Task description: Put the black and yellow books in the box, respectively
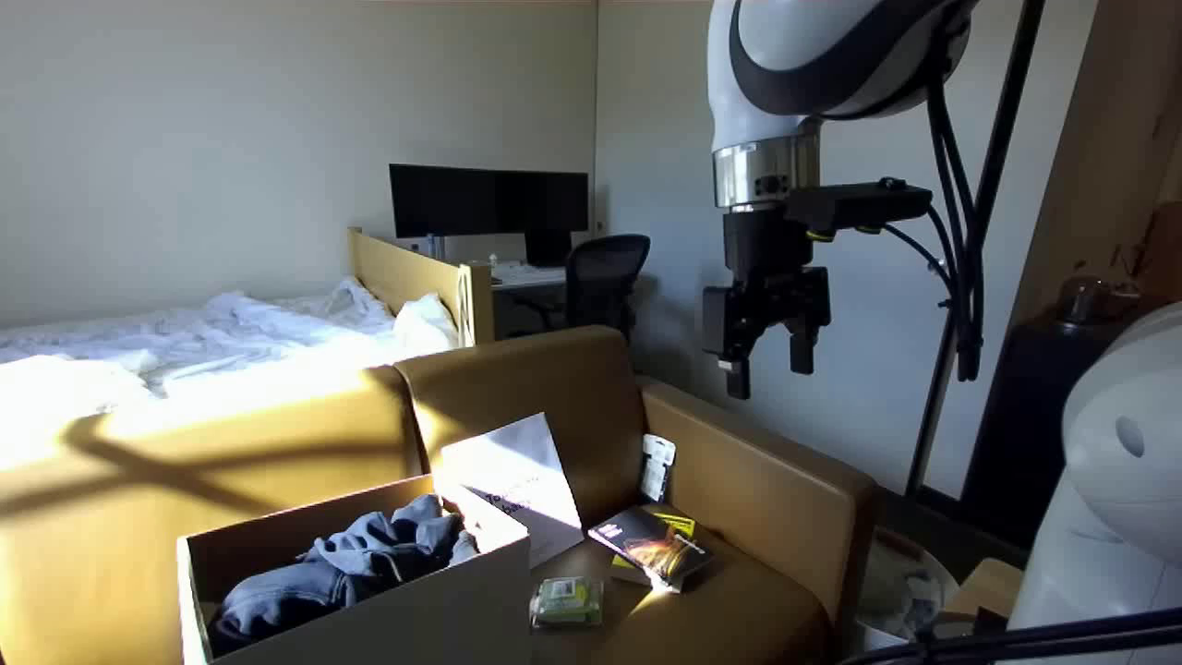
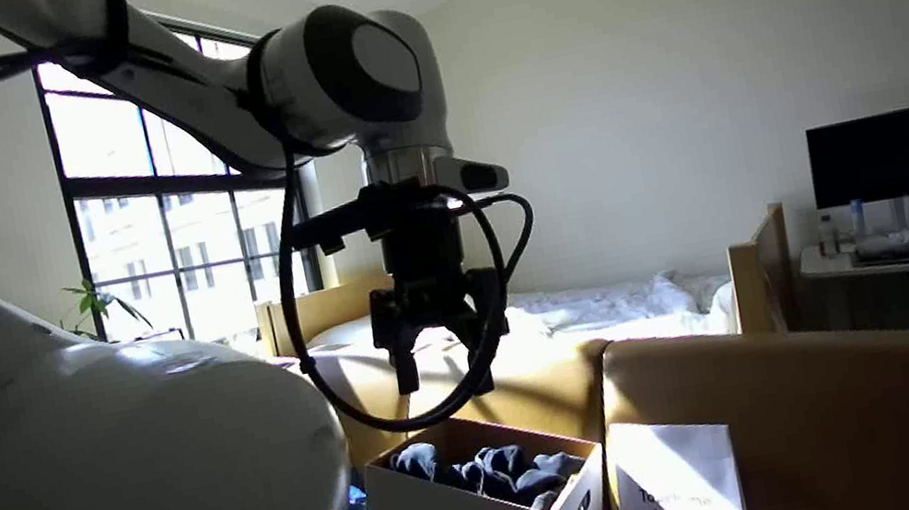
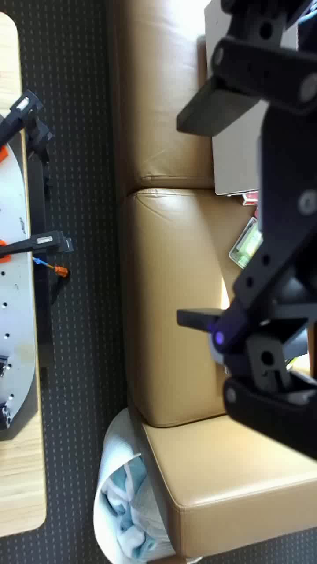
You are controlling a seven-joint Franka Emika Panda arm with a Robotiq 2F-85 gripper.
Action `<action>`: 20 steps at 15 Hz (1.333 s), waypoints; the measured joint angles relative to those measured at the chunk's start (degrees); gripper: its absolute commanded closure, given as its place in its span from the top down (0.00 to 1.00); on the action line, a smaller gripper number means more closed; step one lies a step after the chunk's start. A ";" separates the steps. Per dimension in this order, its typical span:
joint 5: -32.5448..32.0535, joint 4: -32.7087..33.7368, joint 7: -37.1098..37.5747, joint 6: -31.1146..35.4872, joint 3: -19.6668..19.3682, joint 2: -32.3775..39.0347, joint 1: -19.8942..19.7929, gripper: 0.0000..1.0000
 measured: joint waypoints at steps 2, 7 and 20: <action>0.00 0.00 0.00 0.00 0.00 0.00 0.00 1.00; 0.00 0.00 0.00 0.00 0.00 0.00 0.00 1.00; -14.64 9.09 1.59 8.50 -2.95 2.81 -9.11 1.00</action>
